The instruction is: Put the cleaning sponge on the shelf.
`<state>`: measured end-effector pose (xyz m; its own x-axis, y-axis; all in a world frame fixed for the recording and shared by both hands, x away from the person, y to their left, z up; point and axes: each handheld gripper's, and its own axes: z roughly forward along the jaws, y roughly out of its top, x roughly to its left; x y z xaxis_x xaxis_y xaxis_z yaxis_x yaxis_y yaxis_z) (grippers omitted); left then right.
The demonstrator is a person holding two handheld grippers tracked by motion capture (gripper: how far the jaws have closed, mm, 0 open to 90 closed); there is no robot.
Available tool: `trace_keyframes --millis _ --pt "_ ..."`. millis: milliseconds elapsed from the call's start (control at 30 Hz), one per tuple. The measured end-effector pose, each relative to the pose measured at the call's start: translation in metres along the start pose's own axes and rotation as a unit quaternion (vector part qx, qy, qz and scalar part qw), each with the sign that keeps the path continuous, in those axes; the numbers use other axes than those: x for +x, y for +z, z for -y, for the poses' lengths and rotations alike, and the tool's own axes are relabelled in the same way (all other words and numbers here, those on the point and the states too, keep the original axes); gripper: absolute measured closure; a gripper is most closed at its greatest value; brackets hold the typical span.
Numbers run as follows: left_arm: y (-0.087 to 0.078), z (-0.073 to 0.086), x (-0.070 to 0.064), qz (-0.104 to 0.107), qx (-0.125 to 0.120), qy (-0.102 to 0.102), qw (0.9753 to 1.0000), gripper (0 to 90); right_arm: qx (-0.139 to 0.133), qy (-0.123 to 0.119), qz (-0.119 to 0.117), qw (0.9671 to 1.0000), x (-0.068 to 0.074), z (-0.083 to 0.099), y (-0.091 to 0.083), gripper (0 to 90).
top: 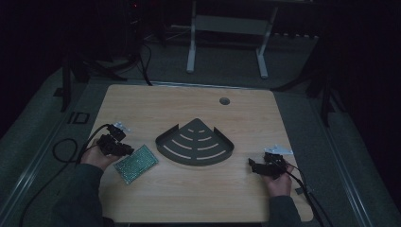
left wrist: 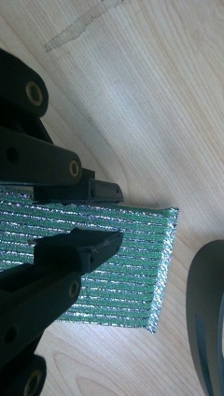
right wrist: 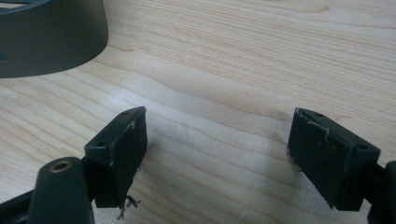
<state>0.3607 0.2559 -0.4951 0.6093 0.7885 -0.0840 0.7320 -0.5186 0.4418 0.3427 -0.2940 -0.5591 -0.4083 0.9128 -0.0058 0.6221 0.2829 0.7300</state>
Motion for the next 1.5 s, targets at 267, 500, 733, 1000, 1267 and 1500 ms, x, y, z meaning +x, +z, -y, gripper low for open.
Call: trace_keyframes --millis 267,500,733,1000,1267,1500 --pt "0.009 -0.002 0.006 0.013 0.024 0.008 0.9996 74.9 0.0 0.0 0.0 1.0 0.0 0.0 0.0 19.4" --pt "0.013 -0.001 0.009 0.015 0.034 0.004 0.9993 75.0 0.0 0.0 0.0 1.0 0.0 0.0 0.0 19.4" --pt "0.019 0.0 0.011 0.017 0.052 0.0 0.9985 75.0 0.0 0.0 0.0 1.0 0.0 0.0 0.0 19.4" --pt "0.021 -0.001 0.012 0.025 0.071 -0.005 0.9971 73.5 0.0 0.0 0.0 1.0 0.0 0.0 0.0 19.4" --pt "0.025 -0.002 0.018 0.054 0.087 -0.03 0.9943 75.1 0.0 0.0 0.0 1.0 0.0 0.0 0.0 19.4" --pt "0.026 -0.008 0.012 0.049 0.105 -0.021 0.993 86.1 0.0 0.0 0.0 1.0 0.0 0.0 0.0 19.4"
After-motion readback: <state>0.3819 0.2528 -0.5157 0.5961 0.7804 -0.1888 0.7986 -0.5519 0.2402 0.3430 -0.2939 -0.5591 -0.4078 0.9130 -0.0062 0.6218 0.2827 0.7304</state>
